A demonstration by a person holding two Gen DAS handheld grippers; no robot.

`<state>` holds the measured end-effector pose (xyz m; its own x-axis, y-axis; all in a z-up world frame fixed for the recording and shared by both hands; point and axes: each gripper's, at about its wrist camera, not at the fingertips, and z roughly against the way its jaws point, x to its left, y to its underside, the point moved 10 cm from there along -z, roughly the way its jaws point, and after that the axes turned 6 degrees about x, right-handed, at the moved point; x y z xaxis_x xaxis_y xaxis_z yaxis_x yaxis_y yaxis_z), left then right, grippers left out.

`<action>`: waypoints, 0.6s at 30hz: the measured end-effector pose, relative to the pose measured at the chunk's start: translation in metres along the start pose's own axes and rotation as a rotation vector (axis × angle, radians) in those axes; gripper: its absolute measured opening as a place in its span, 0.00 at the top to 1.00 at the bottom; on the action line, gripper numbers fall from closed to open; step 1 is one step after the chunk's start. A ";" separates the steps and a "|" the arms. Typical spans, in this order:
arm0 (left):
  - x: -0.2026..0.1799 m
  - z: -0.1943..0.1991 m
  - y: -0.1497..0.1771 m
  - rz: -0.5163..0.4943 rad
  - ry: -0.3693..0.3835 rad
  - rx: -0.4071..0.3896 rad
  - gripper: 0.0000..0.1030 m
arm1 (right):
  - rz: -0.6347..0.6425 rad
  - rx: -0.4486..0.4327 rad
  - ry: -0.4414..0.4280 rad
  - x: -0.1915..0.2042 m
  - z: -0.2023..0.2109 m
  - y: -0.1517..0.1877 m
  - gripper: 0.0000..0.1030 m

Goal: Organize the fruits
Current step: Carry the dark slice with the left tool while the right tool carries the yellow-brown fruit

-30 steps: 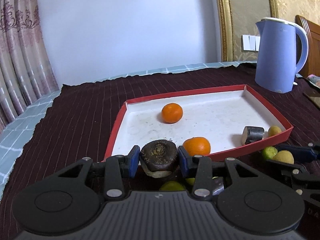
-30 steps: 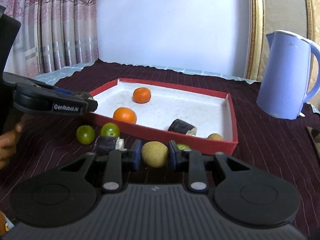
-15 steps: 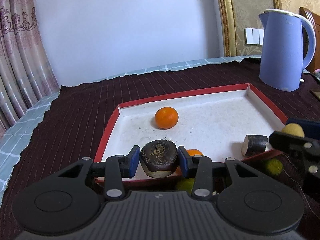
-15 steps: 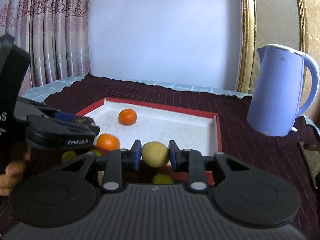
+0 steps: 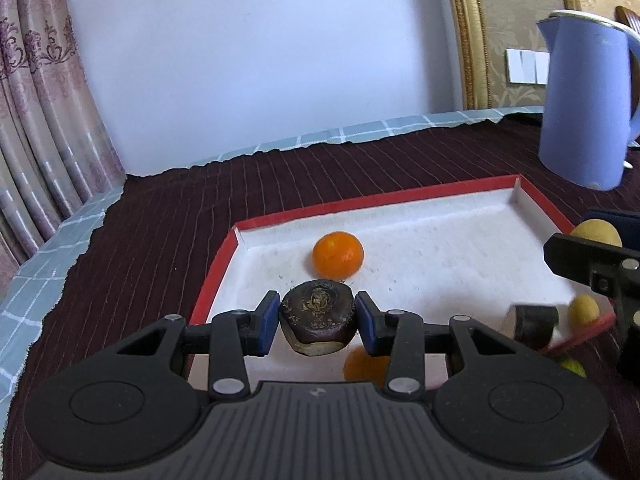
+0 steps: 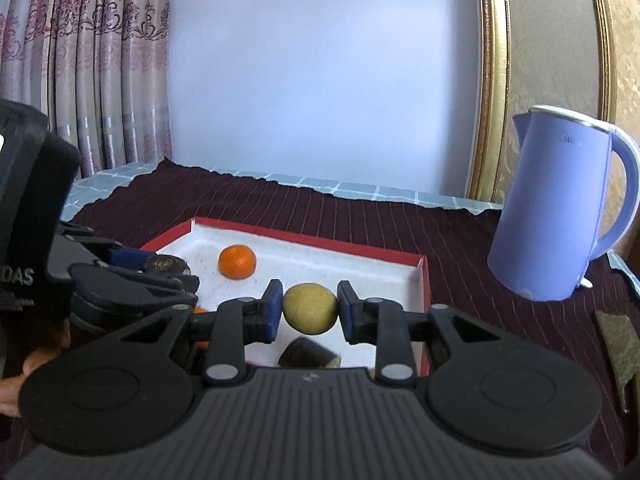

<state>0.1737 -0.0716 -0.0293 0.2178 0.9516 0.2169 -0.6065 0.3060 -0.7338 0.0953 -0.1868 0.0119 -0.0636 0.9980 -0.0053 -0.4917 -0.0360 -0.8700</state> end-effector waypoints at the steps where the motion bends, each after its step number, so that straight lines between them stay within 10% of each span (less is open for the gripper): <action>1: 0.000 -0.002 -0.002 0.005 -0.003 0.001 0.61 | -0.003 -0.003 0.001 -0.001 -0.002 -0.003 0.73; 18: 0.028 -0.056 -0.038 0.121 -0.056 0.035 0.61 | -0.092 0.029 0.035 -0.025 -0.060 -0.021 0.73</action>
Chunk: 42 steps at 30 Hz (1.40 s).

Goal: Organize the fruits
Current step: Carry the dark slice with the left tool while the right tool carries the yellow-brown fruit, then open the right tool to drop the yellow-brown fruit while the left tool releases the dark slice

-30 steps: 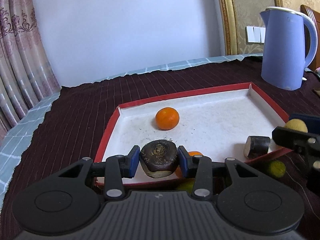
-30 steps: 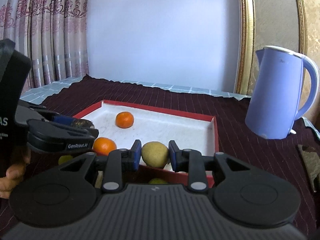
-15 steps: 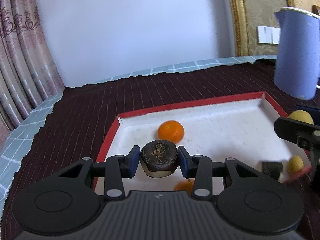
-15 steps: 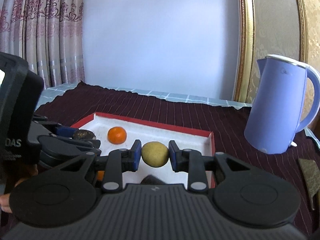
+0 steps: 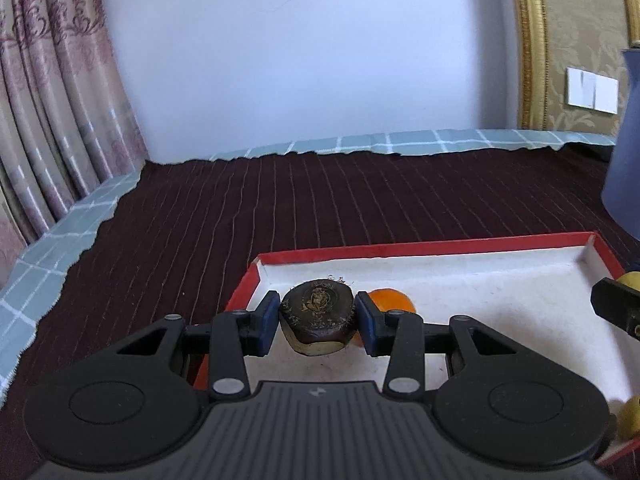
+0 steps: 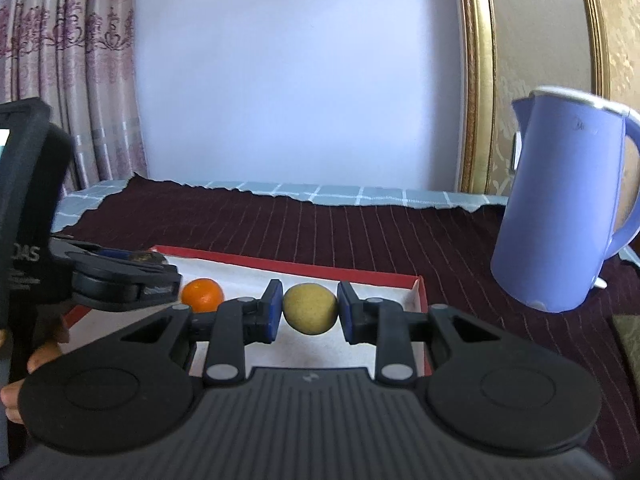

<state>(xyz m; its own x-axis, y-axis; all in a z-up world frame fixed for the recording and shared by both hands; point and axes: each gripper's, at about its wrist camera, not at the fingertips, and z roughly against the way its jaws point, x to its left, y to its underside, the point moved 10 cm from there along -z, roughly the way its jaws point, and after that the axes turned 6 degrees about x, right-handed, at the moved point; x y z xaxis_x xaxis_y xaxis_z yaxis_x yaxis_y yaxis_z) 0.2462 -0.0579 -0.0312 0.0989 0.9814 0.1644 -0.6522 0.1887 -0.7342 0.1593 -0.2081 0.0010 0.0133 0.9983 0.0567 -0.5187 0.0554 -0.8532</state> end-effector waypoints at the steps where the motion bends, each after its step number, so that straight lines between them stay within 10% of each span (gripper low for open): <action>1: 0.001 -0.002 0.000 0.006 0.005 0.003 0.61 | -0.004 0.008 0.005 -0.002 -0.006 0.000 0.73; 31: 0.028 -0.034 0.002 0.035 -0.071 0.030 0.54 | -0.070 0.117 0.092 -0.033 -0.078 0.004 0.73; 33: 0.028 -0.033 0.002 0.037 -0.076 0.025 0.33 | -0.077 0.110 0.089 -0.035 -0.077 0.003 0.61; 42: 0.030 -0.033 0.007 0.045 -0.075 0.052 0.30 | -0.092 0.071 0.075 -0.036 -0.066 0.004 0.39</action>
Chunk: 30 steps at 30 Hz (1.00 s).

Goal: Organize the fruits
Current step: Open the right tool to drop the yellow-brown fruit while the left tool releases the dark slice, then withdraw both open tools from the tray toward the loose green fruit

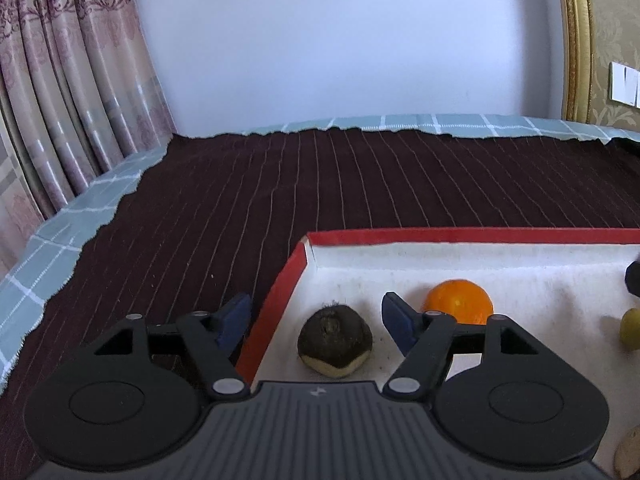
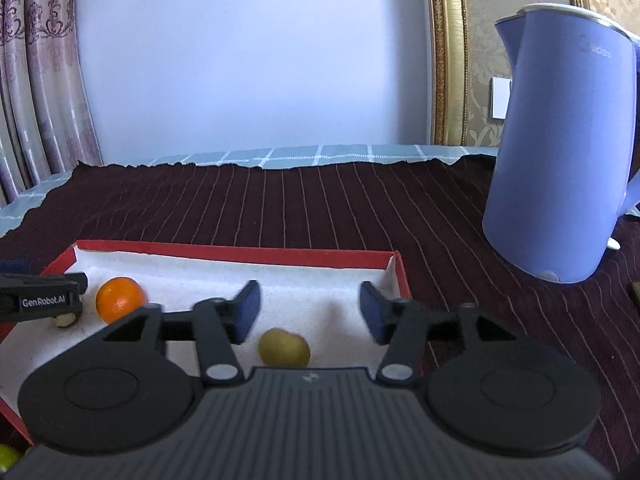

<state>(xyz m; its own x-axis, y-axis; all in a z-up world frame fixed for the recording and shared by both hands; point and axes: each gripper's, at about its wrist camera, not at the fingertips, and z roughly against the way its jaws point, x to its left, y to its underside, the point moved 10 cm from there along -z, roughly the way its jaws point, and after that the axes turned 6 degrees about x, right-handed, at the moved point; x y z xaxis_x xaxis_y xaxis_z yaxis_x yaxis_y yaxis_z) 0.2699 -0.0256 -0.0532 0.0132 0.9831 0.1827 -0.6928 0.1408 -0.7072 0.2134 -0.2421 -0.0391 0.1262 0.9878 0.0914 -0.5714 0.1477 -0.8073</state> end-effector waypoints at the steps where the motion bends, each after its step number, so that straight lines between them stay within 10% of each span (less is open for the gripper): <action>1: 0.001 0.000 0.001 0.002 0.000 0.006 0.30 | 0.003 -0.009 0.000 0.000 0.002 0.000 0.37; 10: 0.009 0.006 0.010 0.041 0.012 0.030 0.21 | -0.014 -0.069 -0.015 0.000 0.025 0.003 0.01; 30: 0.031 0.072 0.052 0.032 0.068 -0.112 0.07 | -0.036 -0.126 0.006 0.003 0.070 0.045 0.00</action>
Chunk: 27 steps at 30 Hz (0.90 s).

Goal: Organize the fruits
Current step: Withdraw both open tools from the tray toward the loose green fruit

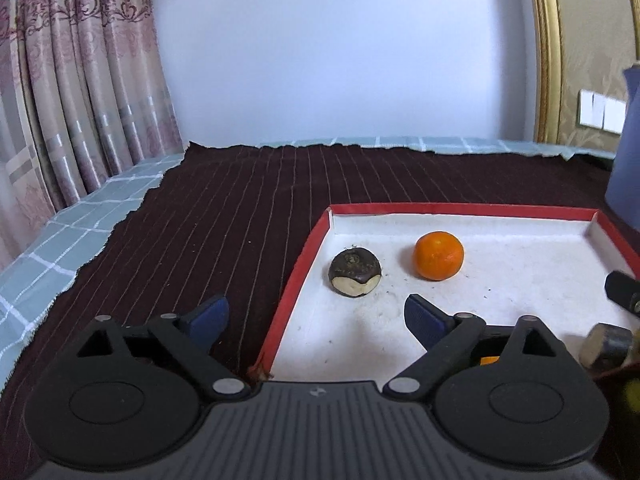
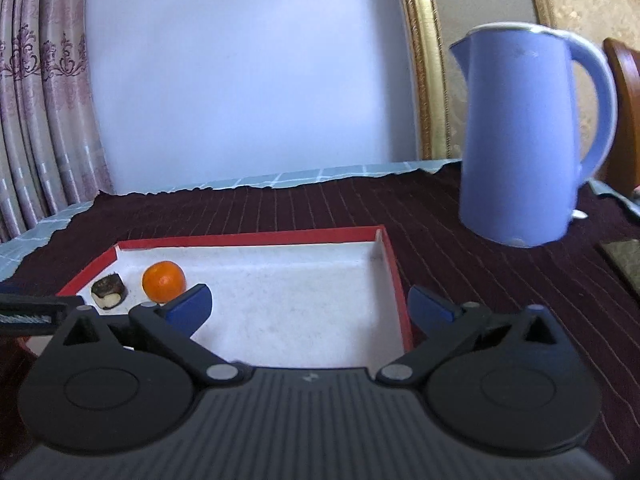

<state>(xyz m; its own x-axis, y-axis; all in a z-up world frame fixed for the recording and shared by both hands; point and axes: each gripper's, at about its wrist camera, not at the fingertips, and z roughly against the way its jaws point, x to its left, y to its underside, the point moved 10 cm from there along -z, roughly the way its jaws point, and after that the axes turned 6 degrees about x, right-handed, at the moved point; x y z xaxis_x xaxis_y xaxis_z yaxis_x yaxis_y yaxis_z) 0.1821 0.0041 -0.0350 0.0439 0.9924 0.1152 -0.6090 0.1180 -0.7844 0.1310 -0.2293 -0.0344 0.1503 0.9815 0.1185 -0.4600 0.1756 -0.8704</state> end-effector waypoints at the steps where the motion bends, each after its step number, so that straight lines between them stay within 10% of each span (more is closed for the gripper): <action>1: 0.002 0.002 0.002 0.004 0.004 -0.006 0.07 | 0.016 -0.004 0.011 0.001 0.003 0.002 0.00; 27: 0.007 0.046 0.066 -0.133 0.148 -0.091 0.07 | 0.189 0.125 -0.058 0.008 0.062 0.062 0.00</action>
<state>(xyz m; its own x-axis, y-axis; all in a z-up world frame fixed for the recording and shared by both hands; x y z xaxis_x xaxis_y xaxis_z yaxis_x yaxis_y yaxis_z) 0.1060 0.0173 -0.0574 0.2386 0.9616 0.1357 -0.5161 0.2439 -0.8211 0.0494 -0.2061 -0.0578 0.0027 0.9999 -0.0103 -0.5804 -0.0069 -0.8143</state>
